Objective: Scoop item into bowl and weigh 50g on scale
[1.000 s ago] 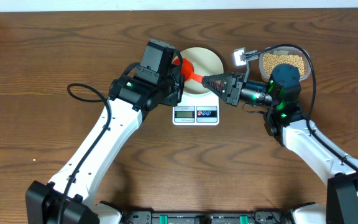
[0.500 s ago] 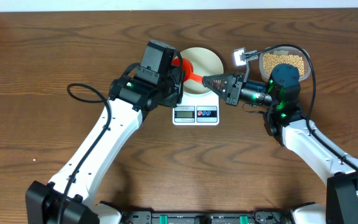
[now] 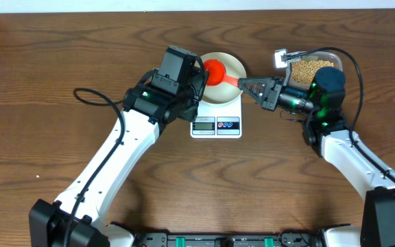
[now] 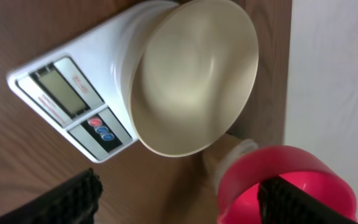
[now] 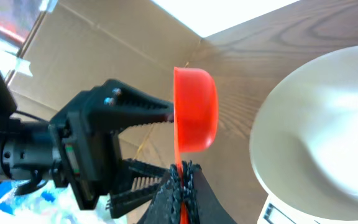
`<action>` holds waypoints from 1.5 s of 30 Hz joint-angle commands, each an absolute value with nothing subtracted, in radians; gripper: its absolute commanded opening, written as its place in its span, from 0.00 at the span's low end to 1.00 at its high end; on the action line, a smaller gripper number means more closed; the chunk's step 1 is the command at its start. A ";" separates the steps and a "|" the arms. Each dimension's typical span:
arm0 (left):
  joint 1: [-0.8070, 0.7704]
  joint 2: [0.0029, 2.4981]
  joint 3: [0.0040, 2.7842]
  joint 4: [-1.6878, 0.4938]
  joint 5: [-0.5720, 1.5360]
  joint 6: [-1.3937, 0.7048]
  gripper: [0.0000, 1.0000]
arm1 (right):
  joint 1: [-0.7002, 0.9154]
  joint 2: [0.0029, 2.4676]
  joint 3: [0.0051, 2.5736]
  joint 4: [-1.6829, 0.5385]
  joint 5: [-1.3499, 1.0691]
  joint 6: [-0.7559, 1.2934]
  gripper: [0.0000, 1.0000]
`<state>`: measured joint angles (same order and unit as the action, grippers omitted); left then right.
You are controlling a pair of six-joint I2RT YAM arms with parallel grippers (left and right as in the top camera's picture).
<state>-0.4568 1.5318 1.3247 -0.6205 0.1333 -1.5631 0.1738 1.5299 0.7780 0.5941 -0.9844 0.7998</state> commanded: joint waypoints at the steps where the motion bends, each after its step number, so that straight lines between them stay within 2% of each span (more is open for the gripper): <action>1: -0.443 1.536 1.335 -0.627 -0.077 -1.195 0.86 | 0.113 1.530 0.791 0.556 -0.978 0.758 0.01; 9: -0.441 1.536 1.335 -0.608 -0.177 -0.764 0.86 | 0.097 1.513 0.793 0.543 -0.967 0.746 0.01; 15: -0.437 1.536 1.335 -0.588 -0.177 -0.533 0.86 | 0.097 1.496 0.861 0.359 -0.944 0.656 0.02; 27: -0.428 1.535 1.335 -0.481 -0.163 -0.381 0.86 | 0.097 1.496 1.289 -0.347 -0.752 0.355 0.01; 33: -0.367 1.534 1.375 -0.455 0.043 -0.217 0.86 | 0.097 1.496 1.530 -0.669 -0.510 0.247 0.01; 41: -0.256 1.535 1.409 -0.456 0.297 -0.211 0.86 | 0.097 1.496 1.670 -0.893 -0.259 0.177 0.01; 45: -0.245 1.536 1.409 -0.474 0.329 -0.159 0.86 | 0.096 1.498 1.664 -0.941 -0.196 0.150 0.01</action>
<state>-0.2478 1.5318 1.3895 -0.4675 0.2417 -0.2180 0.0982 1.5024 1.6547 -0.9237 -0.3069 0.2043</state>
